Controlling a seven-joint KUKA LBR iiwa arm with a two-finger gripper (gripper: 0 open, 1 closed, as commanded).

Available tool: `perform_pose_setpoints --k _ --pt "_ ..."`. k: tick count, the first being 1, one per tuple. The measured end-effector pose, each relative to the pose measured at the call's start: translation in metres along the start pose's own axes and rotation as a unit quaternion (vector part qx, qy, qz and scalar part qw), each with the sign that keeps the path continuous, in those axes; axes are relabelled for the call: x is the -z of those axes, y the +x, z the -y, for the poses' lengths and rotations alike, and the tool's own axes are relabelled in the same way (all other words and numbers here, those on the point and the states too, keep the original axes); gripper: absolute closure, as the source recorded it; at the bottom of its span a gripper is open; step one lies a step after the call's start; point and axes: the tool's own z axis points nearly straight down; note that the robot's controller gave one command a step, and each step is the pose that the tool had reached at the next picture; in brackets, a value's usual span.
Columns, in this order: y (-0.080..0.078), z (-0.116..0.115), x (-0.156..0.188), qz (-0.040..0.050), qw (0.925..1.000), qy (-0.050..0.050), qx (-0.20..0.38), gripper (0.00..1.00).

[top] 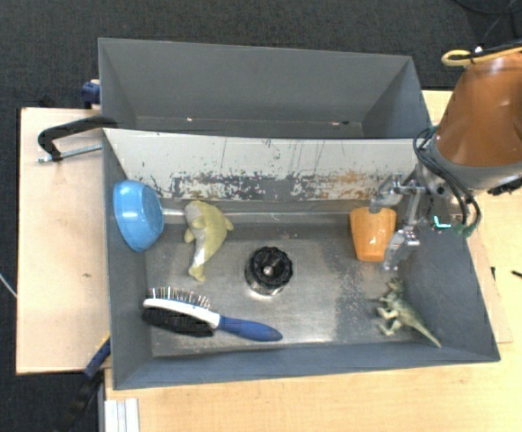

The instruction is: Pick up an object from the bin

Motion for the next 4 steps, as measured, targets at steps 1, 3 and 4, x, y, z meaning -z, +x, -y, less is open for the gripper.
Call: perform_pose_setpoints --k 1,3,4 --pt "-0.006 0.002 -0.098 0.0055 0.9995 0.0 -0.031 0.0" --pt "-0.027 0.037 -0.065 0.0066 0.9837 0.002 0.18 0.0" --pt "-0.032 0.047 -0.094 0.0063 0.9655 0.002 0.26 0.0"
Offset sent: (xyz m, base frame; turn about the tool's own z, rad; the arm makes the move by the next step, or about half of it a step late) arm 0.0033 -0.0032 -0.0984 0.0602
